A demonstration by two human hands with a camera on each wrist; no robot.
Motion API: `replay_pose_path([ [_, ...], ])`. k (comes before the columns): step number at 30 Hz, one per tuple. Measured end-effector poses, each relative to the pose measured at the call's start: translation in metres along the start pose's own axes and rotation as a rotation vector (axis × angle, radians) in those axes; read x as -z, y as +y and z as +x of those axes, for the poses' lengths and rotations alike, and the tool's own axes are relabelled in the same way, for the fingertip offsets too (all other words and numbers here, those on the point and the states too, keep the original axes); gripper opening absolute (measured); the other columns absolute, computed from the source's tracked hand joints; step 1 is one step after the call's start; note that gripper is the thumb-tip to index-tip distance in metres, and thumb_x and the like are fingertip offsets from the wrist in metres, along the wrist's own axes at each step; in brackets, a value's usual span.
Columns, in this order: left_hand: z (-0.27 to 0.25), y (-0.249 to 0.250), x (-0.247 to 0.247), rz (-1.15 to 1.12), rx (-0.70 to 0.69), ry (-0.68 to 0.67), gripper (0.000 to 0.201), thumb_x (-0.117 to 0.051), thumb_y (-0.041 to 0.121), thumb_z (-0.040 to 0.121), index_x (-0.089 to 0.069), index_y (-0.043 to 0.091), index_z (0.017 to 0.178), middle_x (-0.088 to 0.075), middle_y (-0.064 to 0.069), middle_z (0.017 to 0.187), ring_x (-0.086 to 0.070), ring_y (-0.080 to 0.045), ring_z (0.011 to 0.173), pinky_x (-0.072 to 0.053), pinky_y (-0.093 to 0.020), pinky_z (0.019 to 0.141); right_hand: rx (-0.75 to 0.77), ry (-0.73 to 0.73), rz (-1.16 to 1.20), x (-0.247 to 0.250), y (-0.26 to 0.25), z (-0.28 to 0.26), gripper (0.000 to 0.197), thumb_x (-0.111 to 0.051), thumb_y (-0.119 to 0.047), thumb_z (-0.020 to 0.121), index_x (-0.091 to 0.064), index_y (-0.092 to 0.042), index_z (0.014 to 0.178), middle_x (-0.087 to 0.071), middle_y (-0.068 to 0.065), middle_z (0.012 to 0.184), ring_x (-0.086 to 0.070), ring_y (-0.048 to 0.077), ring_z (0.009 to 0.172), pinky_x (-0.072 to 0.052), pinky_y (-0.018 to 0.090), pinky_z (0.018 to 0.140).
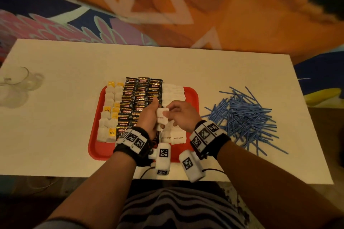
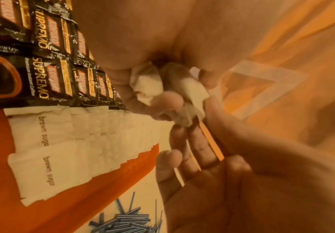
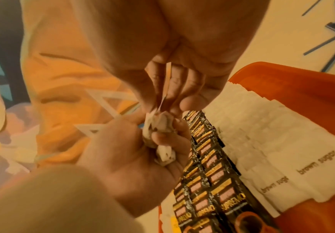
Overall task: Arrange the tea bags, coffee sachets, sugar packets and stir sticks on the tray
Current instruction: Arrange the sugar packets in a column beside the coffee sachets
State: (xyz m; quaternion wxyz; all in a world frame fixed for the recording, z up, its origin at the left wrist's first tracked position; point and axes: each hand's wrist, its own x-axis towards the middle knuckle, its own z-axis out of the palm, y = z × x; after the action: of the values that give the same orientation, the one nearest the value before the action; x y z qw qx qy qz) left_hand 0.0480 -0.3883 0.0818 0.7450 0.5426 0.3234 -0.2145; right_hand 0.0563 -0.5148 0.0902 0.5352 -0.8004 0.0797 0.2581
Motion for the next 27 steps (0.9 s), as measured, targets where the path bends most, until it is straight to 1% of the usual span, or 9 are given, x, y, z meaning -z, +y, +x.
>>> replay_pose_path([
  [3,0.0,0.003,0.004,-0.057,-0.013,-0.033,0.032,-0.048,0.035,0.104,-0.062,0.013,0.087,-0.065,-0.004,0.065,-0.062,-0.015,0.05,-0.046,-0.023,0.042,-0.046,0.018,0.257,0.006,-0.004,0.0,0.018,-0.066,-0.007,0.09,-0.057,-0.016,0.077,-0.056,0.002,0.074,-0.057,0.019,0.064,-0.056,0.043,0.072],
  [6,0.0,0.001,0.007,-0.079,-0.061,-0.077,0.028,-0.045,0.032,0.105,-0.057,0.011,0.09,-0.063,-0.007,0.074,-0.063,-0.013,0.052,-0.047,-0.022,0.042,-0.013,0.031,0.264,0.011,-0.005,-0.001,0.019,-0.062,-0.007,0.092,-0.054,-0.017,0.078,-0.054,0.0,0.071,-0.054,0.014,0.056,-0.053,0.037,0.066],
  [11,0.0,0.002,0.015,-0.065,0.009,-0.121,0.048,-0.058,0.057,0.086,-0.067,0.01,0.093,-0.059,-0.005,0.064,-0.053,-0.014,0.044,-0.042,-0.02,0.039,0.009,0.093,0.224,0.014,-0.004,0.004,0.016,-0.063,-0.013,0.092,-0.054,-0.021,0.082,-0.057,-0.002,0.076,-0.059,0.012,0.057,-0.051,0.058,0.081],
  [13,0.002,-0.001,0.019,-0.033,-0.005,-0.153,0.041,-0.069,0.051,0.075,-0.069,0.012,0.088,-0.059,-0.005,0.069,-0.051,-0.013,0.047,-0.044,-0.022,0.043,0.011,0.135,0.226,0.014,-0.003,0.006,0.016,-0.064,-0.014,0.092,-0.054,-0.022,0.082,-0.059,-0.003,0.073,-0.06,0.01,0.057,-0.051,0.061,0.08],
  [17,0.002,-0.002,0.02,0.039,-0.123,-0.106,0.008,-0.074,0.018,0.086,-0.071,0.015,0.079,-0.068,-0.006,0.082,-0.052,-0.012,0.048,-0.049,-0.024,0.05,0.003,0.193,0.246,0.018,-0.001,0.007,0.015,-0.071,-0.016,0.087,-0.058,-0.02,0.08,-0.065,-0.004,0.071,-0.062,0.01,0.059,-0.057,0.052,0.079],
  [20,0.004,-0.002,0.019,0.113,-0.213,-0.061,0.004,-0.073,0.013,0.088,-0.069,0.012,0.086,-0.069,-0.004,0.083,-0.053,-0.011,0.051,-0.051,-0.025,0.057,0.03,0.38,0.229,0.021,0.005,0.008,0.012,-0.076,-0.021,0.081,-0.064,-0.022,0.079,-0.072,-0.004,0.073,-0.067,0.009,0.063,-0.057,0.038,0.073],
  [22,0.005,-0.001,0.018,0.125,-0.238,-0.032,0.004,-0.071,0.011,0.089,-0.069,0.015,0.088,-0.067,-0.003,0.082,-0.053,-0.01,0.05,-0.052,-0.023,0.056,0.032,0.498,0.314,0.021,0.009,0.01,0.013,-0.078,-0.024,0.079,-0.065,-0.021,0.082,-0.074,-0.001,0.084,-0.069,0.011,0.069,-0.058,0.039,0.073],
  [24,0.005,-0.001,0.017,0.122,-0.257,-0.026,0.006,-0.071,0.01,0.09,-0.07,0.016,0.09,-0.065,-0.005,0.083,-0.052,-0.009,0.049,-0.051,-0.022,0.054,-0.028,0.411,0.38,0.022,0.01,0.012,0.025,-0.082,-0.03,0.075,-0.065,-0.022,0.092,-0.073,-0.001,0.095,-0.068,0.014,0.08,-0.056,0.037,0.07],
  [27,0.004,-0.001,0.016,0.169,-0.289,-0.016,0.006,-0.071,0.01,0.09,-0.071,0.016,0.088,-0.064,-0.002,0.075,-0.05,-0.007,0.045,-0.048,-0.02,0.051,-0.134,0.08,0.369,0.018,0.008,0.011,0.04,-0.085,-0.024,0.073,-0.066,-0.016,0.106,-0.073,0.004,0.1,-0.067,0.015,0.087,-0.05,0.027,0.062],
])
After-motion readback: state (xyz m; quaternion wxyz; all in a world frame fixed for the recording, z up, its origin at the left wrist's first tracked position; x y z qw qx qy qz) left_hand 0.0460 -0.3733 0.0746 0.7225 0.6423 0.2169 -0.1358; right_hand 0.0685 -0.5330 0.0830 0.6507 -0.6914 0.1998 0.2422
